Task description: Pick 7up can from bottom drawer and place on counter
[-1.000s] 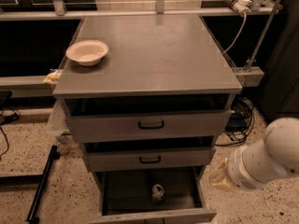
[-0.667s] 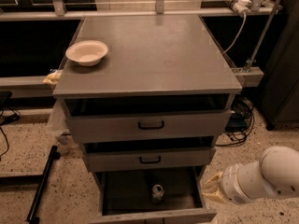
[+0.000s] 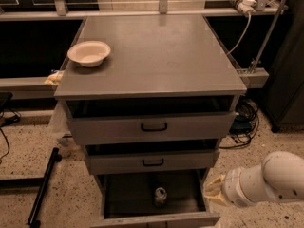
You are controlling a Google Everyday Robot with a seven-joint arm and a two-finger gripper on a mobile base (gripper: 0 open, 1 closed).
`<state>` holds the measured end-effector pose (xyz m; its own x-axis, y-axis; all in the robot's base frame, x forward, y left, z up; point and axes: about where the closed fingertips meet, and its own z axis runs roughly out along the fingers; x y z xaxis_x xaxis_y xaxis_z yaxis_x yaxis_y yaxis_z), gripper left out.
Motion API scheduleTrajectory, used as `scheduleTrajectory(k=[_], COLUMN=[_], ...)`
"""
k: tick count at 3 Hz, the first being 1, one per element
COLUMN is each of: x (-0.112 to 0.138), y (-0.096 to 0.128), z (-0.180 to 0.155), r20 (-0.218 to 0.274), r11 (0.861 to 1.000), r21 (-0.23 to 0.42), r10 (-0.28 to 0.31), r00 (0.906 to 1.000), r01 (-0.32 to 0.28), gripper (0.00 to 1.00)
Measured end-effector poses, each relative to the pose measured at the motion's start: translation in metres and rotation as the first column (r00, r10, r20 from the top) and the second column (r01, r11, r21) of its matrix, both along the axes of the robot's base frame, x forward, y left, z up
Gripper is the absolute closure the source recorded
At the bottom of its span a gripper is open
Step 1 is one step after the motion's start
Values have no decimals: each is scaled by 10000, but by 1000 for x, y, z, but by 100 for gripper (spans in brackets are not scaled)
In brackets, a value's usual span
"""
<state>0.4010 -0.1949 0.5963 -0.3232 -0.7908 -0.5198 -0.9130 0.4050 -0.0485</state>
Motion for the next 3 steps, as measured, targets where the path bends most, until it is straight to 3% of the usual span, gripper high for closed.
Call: scheduleTrajectory(k=[1,2,3], x=[9,29,58], y=[-7,-4,3], z=[-39,-89,-136], r20=[502,1266,1963], r11=[9986,9924,9872], r21=[-177,-379,-126], r10=[504,1211,1585], r00=[9975,9845,9676], r01=[-495,-1172,-1592], gripper=[100,100,100])
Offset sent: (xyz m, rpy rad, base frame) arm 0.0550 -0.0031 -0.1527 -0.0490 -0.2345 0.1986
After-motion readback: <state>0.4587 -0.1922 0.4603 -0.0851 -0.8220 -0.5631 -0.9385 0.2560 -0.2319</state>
